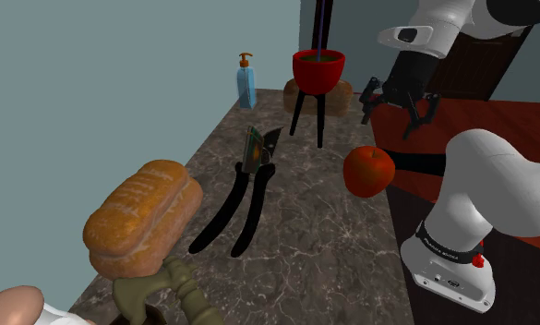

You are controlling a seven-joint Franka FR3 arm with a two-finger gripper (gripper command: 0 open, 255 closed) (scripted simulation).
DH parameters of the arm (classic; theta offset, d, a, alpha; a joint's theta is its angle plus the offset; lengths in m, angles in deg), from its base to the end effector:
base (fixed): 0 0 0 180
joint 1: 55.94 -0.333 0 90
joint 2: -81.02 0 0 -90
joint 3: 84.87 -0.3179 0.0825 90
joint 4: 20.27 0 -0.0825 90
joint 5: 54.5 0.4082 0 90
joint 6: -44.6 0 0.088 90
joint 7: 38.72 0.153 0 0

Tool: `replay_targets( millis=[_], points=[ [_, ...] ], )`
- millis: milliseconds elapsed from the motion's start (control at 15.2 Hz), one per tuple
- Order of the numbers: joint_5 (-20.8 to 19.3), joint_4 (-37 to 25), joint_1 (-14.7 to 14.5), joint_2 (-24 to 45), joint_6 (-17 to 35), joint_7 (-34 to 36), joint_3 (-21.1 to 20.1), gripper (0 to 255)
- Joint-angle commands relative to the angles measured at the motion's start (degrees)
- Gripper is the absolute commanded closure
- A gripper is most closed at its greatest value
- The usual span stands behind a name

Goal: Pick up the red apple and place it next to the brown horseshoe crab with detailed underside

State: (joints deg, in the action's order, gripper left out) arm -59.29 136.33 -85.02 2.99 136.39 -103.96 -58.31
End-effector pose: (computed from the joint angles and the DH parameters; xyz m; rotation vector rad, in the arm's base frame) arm 0.2319 0.0037 0.4849 -2.0844 -1.9215 -0.4600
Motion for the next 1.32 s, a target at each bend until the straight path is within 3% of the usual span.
replay_targets(
  millis=[0,264,792,858,1254],
  points=[
    [-0.3,1.7,-0.4,-0.8,1.0,-1.4,0.9,0],
    [-0.7,5.5,0.0,-1.5,4.1,-1.4,1.2,0],
    [-0.7,5.5,0.0,-1.5,4.0,-1.4,1.2,0],
    [-0.7,5.5,0.0,-1.5,4.0,-1.4,1.2,255],
    [-0.7,5.5,0.0,-1.5,4.0,-1.4,1.2,255]
  ],
)
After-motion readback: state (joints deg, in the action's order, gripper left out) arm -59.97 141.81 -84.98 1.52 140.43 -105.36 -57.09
